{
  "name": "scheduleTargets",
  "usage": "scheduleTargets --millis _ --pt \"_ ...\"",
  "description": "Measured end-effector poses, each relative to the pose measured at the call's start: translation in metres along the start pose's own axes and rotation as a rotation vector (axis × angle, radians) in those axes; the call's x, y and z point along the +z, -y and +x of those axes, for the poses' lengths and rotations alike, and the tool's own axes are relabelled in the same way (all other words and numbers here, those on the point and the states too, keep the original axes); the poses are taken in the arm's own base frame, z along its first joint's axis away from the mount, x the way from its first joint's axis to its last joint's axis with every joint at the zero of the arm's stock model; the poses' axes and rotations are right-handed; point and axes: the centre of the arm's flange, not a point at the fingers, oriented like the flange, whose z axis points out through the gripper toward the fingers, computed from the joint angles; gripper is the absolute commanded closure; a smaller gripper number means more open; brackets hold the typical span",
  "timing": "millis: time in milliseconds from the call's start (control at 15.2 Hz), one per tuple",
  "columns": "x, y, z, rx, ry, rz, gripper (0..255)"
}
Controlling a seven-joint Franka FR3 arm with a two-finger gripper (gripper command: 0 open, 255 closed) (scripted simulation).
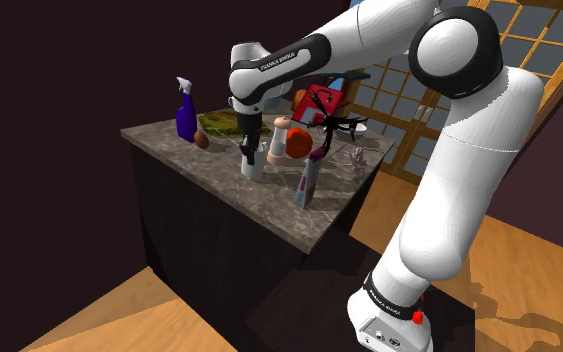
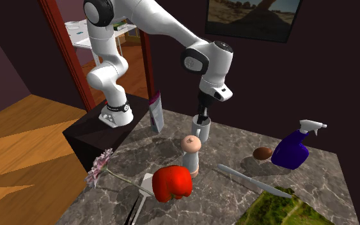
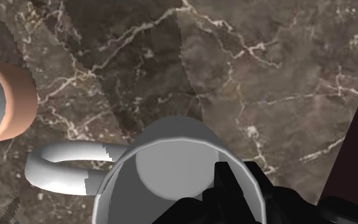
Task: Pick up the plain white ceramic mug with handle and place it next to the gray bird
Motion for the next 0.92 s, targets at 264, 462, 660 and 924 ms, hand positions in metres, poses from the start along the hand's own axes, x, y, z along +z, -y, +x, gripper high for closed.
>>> scheduleTargets --millis 264,462,660,924 --pt "-0.022 -0.001 -0.001 0.000 0.000 0.000 255" --pt "-0.038 0.000 -0.005 0.000 0.000 0.000 255" --pt "-0.053 0.001 -0.008 0.000 0.000 0.000 255" --pt "-0.072 0.000 -0.011 0.000 0.000 0.000 255"
